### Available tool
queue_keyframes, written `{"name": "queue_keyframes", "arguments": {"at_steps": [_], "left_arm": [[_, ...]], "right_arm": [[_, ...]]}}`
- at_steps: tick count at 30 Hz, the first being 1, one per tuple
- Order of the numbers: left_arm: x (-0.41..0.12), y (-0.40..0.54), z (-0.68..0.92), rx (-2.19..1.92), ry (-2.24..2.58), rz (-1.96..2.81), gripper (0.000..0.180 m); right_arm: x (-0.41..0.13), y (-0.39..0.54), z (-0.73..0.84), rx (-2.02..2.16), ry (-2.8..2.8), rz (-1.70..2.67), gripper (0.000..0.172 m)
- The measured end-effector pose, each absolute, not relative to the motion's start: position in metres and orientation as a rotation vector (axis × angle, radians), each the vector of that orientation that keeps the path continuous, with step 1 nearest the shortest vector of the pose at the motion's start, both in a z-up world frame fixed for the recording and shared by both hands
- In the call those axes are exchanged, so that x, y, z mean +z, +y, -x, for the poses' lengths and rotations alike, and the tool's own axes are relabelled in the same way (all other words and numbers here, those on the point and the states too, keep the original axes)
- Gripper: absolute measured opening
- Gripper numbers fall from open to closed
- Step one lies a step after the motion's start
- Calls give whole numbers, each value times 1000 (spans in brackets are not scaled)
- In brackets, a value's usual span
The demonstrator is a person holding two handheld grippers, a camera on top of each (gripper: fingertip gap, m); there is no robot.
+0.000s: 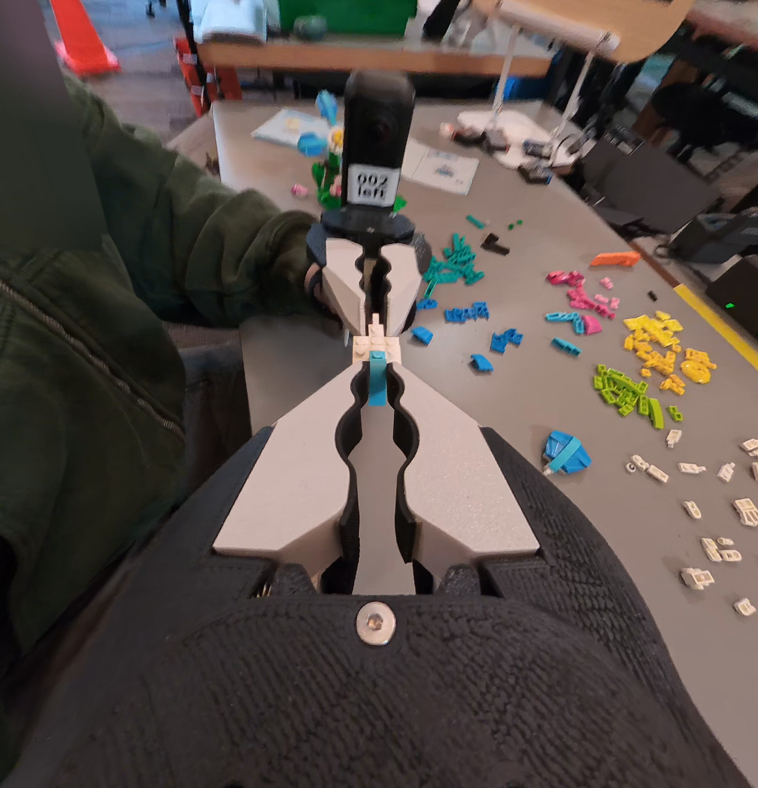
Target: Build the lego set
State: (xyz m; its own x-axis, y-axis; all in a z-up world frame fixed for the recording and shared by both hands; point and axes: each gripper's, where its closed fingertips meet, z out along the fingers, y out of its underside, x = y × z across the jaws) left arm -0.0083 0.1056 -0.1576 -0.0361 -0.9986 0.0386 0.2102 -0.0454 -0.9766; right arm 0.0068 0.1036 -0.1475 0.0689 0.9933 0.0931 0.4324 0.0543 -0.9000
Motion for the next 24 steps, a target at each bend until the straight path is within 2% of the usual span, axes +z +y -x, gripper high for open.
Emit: {"name": "queue_keyframes", "arguments": {"at_steps": [8, 24], "left_arm": [[-147, 113, 17, -1475, 943, 1057, 6], [-148, 111, 17, -1480, 964, 1053, 6]], "right_arm": [[-134, 110, 5, 817, -1354, 1399, 8], [-136, 111, 4, 816, -1406, 1486, 11]]}}
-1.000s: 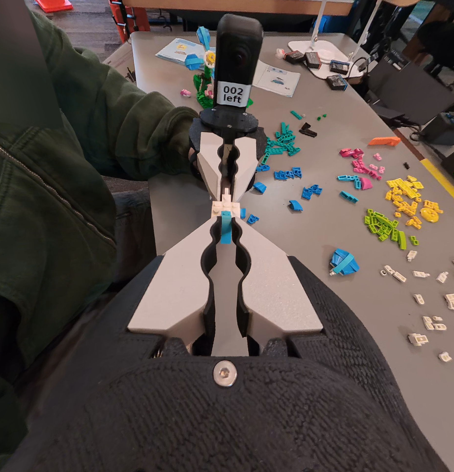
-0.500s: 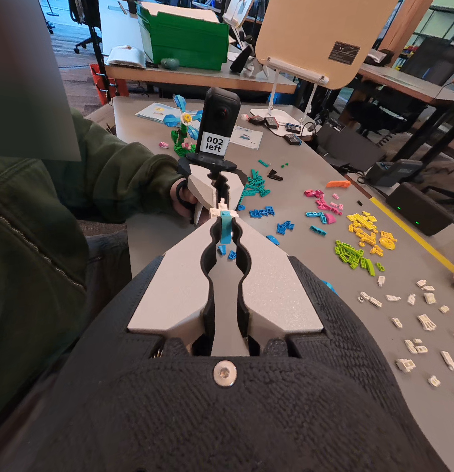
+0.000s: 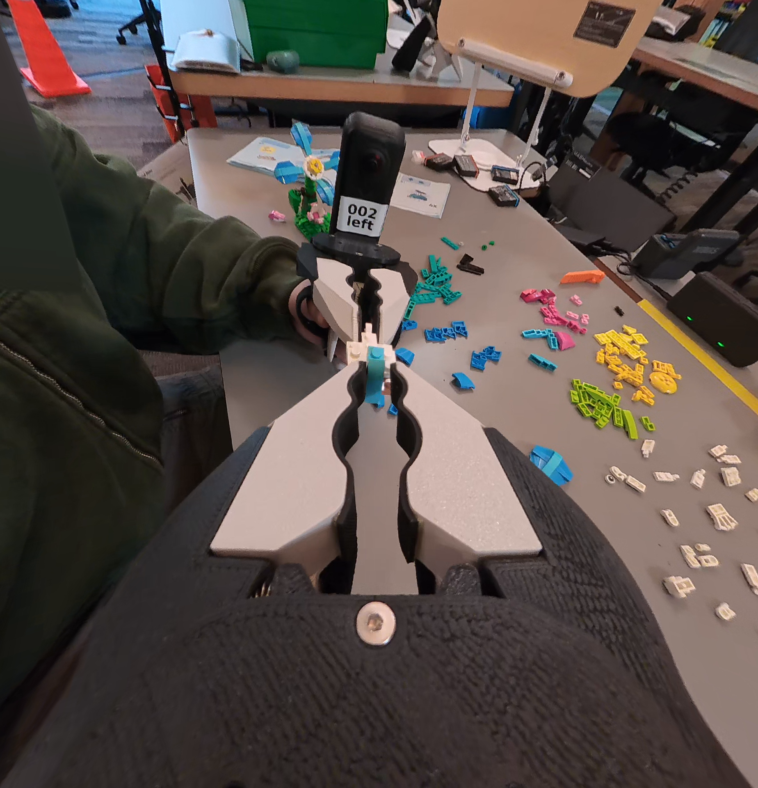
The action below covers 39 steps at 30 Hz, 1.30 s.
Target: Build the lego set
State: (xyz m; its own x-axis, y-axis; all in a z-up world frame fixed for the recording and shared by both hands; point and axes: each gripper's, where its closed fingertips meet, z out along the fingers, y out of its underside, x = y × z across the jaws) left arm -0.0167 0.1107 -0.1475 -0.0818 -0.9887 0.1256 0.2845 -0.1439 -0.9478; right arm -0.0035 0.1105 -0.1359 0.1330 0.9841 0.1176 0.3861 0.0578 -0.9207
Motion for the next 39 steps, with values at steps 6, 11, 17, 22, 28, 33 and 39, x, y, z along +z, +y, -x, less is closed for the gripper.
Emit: {"name": "queue_keyframes", "arguments": {"at_steps": [6, 11, 17, 22, 28, 33, 39], "left_arm": [[-151, 112, 15, -1447, 983, 1072, 6], [-156, 111, 12, -1403, 1019, 1083, 6], [-160, 110, 10, -1384, 1046, 1094, 6], [-159, 109, 10, -1393, 1046, 1088, 6], [-158, 108, 10, -1395, 1049, 1083, 6], [-158, 108, 11, -1401, 1040, 1085, 6], [-162, 133, 16, -1292, 951, 1185, 6]], "right_arm": [[-137, 112, 3, 753, -1436, 1502, 8], [-141, 112, 2, 666, -1521, 1529, 8], [-151, 111, 0, 541, -1642, 1586, 8], [-150, 110, 3, 551, -1656, 1601, 10], [-149, 110, 4, 605, -1640, 1615, 14], [-148, 110, 5, 624, -1623, 1605, 16], [-138, 129, -7, 522, -1453, 1567, 25]]}}
